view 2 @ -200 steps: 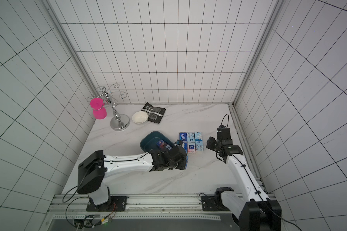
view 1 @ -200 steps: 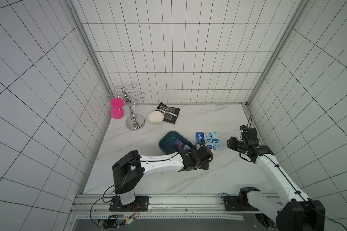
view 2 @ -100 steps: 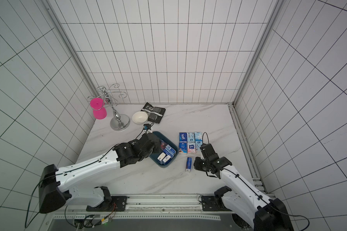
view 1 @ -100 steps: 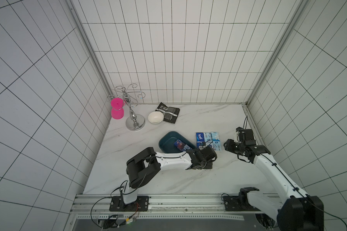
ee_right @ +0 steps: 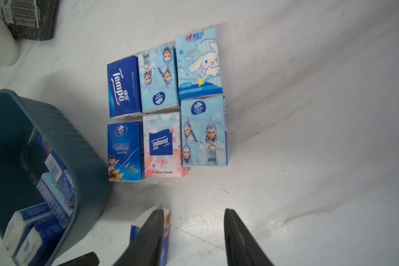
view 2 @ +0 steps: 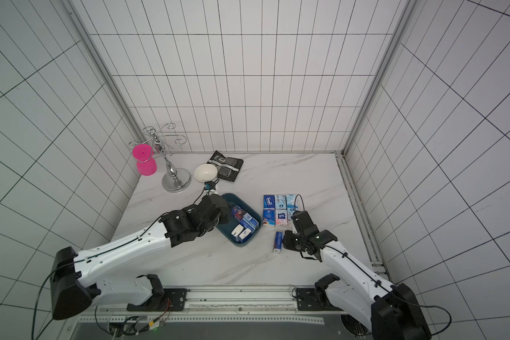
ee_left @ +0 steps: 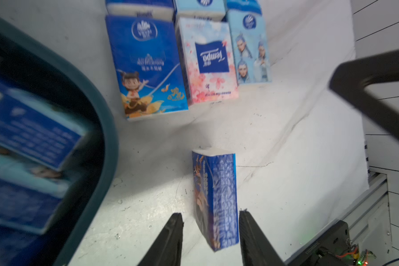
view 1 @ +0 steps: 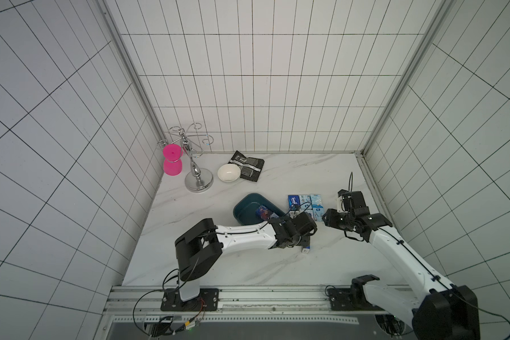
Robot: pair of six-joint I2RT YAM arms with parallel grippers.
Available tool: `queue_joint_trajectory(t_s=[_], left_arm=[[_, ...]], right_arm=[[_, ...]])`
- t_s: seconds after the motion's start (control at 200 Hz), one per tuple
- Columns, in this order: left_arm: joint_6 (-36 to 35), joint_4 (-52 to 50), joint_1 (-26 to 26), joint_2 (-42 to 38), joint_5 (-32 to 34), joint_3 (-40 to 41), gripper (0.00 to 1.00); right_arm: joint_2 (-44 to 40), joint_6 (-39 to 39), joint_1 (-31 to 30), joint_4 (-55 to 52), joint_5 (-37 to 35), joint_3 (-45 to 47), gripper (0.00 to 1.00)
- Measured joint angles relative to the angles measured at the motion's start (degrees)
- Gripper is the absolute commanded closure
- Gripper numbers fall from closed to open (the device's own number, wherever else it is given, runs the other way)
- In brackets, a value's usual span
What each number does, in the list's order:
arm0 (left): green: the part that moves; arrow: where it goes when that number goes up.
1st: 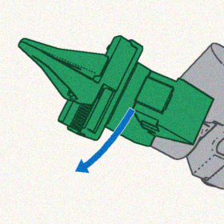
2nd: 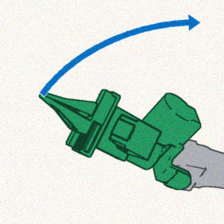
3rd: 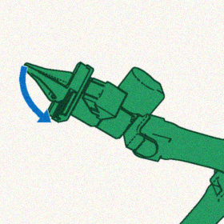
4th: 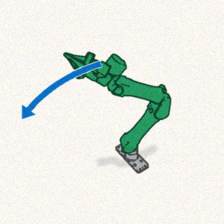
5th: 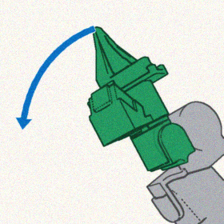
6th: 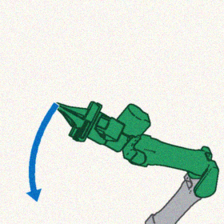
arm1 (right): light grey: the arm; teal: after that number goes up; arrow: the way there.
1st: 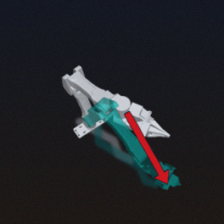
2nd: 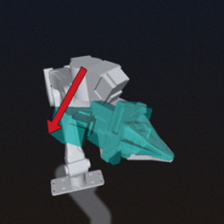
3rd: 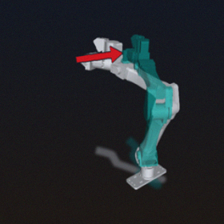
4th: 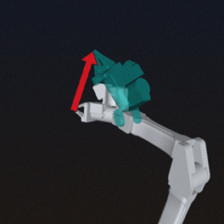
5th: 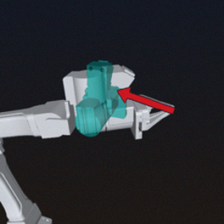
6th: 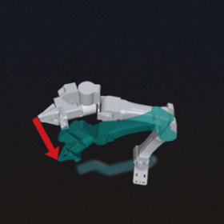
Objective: Take the pocket tissues out of the storage box
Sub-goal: Place the pocket tissues at the center of the board, then adjust the pocket tissues at the center of the board.
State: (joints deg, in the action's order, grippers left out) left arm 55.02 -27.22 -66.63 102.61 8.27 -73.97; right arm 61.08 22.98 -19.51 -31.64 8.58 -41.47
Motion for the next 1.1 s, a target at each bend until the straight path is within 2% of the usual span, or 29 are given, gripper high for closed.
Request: queue_joint_trajectory(t_s=[0.245, 0.445, 0.77, 0.91, 1.099], left_arm=[[-3.5, -3.3, 3.2, -15.8, 7.0, 2.6, 0.55], [-6.1, -5.0, 6.4, -23.4, 12.7, 8.2, 0.54], [-8.1, -6.5, 8.9, -25.5, 15.4, 10.8, 0.54], [-8.1, -6.5, 9.9, -25.9, 15.5, 11.7, 0.54], [-8.1, -6.8, 11.5, -27.6, 15.5, 13.2, 0.54]], right_arm=[[-1.3, 1.5, -5.7, -0.2, 2.2, 2.3, 0.56], [-2.7, 3.7, -7.5, -0.1, 2.9, 6.7, 0.56], [-7.5, 8.2, -11.6, 0.6, 4.1, 10.1, 0.73], [-9.0, 9.1, -11.8, 0.5, 3.4, 11.9, 0.74], [-6.6, 9.7, -12.2, 1.7, 3.4, 14.0, 0.74]])
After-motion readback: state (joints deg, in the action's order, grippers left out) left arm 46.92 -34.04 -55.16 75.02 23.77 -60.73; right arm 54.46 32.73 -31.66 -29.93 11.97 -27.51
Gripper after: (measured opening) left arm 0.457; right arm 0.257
